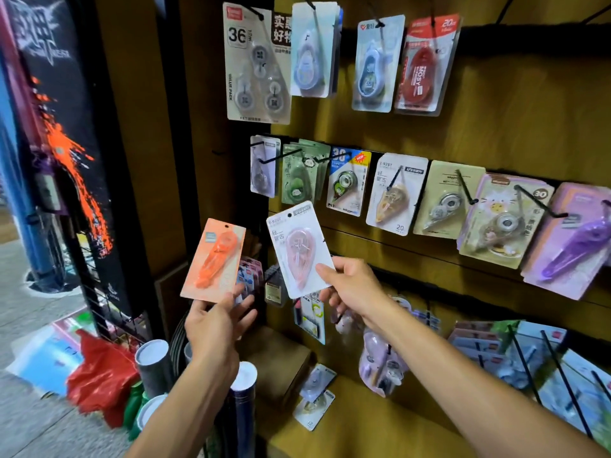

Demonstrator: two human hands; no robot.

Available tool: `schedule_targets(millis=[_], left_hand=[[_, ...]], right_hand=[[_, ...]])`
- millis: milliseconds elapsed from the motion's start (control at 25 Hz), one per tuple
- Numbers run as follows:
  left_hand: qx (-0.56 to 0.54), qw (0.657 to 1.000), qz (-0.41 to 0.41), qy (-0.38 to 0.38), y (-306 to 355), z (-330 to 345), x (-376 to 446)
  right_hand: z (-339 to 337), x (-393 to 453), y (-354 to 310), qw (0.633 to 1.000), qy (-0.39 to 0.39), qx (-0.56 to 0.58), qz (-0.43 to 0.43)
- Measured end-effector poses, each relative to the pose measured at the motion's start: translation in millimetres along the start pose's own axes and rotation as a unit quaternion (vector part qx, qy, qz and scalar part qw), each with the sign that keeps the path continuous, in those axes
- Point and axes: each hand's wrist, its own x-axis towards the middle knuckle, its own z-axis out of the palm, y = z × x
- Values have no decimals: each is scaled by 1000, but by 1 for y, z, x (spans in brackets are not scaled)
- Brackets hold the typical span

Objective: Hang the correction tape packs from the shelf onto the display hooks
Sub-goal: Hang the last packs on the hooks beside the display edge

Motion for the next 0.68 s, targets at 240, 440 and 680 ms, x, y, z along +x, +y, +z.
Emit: schedule_targets(millis=[240, 440, 680], left_hand=[[9, 1000, 15, 4, 16, -22, 36], [46, 998, 39, -3, 24, -33, 62], [64, 997, 43, -14, 25, -44, 77]], right_hand=[[50, 48, -56, 995, -31, -55, -71], [88, 90, -102, 997, 11, -25, -76], [103, 102, -108, 997, 62, -18, -36]])
